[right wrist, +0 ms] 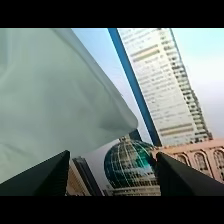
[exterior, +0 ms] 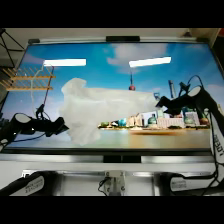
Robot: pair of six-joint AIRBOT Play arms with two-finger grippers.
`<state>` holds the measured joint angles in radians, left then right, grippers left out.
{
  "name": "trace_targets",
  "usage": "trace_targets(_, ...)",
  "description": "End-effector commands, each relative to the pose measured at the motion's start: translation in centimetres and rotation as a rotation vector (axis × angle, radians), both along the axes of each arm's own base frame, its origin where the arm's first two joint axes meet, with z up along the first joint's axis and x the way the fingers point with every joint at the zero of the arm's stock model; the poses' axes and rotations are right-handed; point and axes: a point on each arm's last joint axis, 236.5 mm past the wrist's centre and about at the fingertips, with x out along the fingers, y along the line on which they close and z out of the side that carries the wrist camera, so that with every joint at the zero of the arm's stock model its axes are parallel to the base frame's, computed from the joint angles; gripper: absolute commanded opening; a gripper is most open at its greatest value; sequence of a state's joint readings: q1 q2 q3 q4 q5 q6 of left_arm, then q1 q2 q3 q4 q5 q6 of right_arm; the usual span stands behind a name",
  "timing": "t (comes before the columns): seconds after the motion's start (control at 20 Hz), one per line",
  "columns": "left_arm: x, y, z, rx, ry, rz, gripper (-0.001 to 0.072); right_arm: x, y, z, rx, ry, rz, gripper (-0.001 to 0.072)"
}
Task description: Fold the shirts.
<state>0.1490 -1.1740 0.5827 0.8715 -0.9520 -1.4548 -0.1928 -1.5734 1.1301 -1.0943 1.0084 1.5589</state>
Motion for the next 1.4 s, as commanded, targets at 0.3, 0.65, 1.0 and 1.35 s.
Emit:
trace_targets(0.3,0.3,0.0,0.3,0.006,-0.023,-0.028,0.0035,2.1,2.0,-2.0,0.127,-0.005,-0.106,0.0317)
trace_targets(0.65,8.9,3.2,16.6,0.212,-0.463,-0.148,0.0032,6.3,2.1,13.2,0.03,-0.415,0.149,0.0057)
trace_targets(1.0,-8.2,2.2,69.9,0.558,-1.8,0.054,0.0032,-9.9,-0.3,61.4,-0.655,-1.623,0.082,0.0057)
trace_targets(1.35,-14.7,1.9,67.1,0.537,-1.714,0.086,0.0033,-24.6,-1.8,62.3,-0.824,-1.574,-0.049,0.0057)
